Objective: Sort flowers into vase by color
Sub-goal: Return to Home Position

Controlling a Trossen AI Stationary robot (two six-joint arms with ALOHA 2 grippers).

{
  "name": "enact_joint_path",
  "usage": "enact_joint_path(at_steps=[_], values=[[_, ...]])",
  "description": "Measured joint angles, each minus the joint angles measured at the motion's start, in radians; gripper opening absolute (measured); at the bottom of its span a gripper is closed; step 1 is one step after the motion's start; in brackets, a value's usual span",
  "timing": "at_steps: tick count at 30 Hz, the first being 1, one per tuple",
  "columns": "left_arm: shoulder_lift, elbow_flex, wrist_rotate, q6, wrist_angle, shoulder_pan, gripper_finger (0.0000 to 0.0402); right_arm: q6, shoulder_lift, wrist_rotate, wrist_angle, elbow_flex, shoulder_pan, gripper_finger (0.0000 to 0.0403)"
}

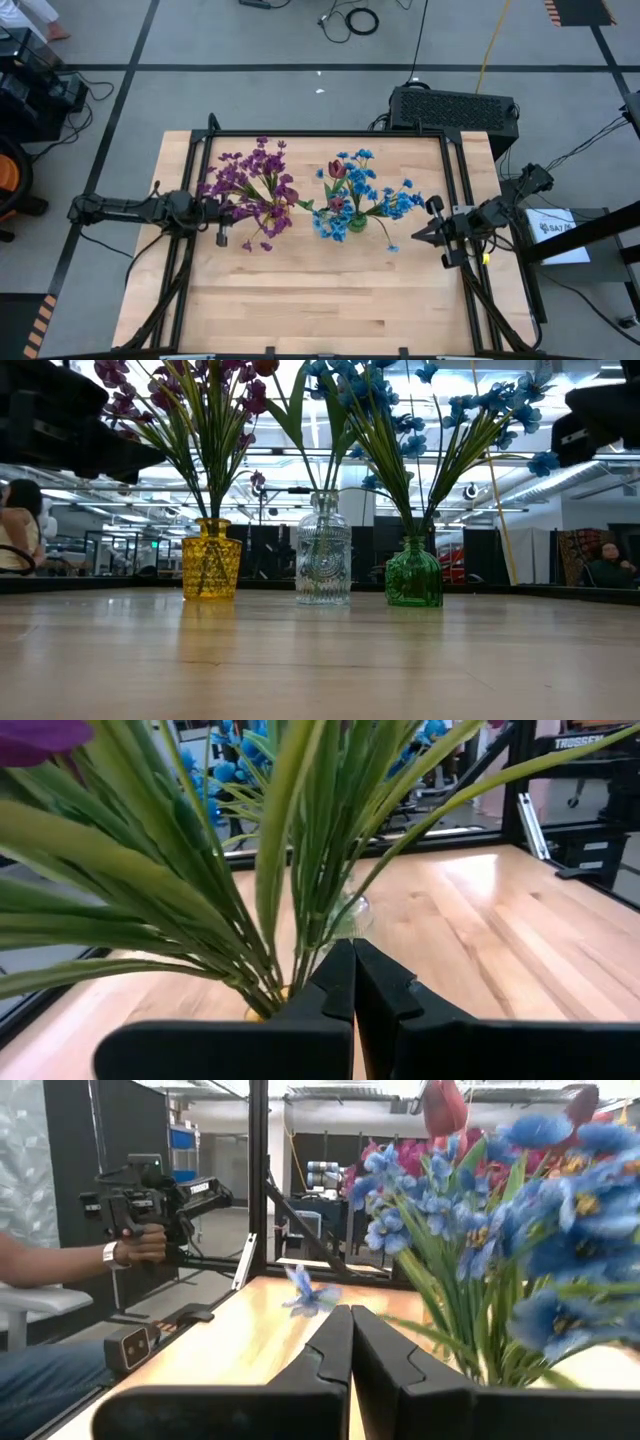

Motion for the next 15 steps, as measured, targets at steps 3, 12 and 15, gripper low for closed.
enact_joint_path(at_steps=[3,12,15], values=[[0.0,0.0,0.015,0.001,0.0,0.019,0.0,0.017,0.002,-0.019,-0.003,-0.006,-0.003,0.0],[-0.001,0.0,0.082,-0.001,0.005,0.082,0.0,-0.009,0.002,-0.058,-0.016,-0.004,-0.089,0.0],[-0.001,0.0,0.091,-0.001,0.005,0.096,0.0,-0.011,0.001,-0.102,-0.016,-0.004,-0.139,0.0]])
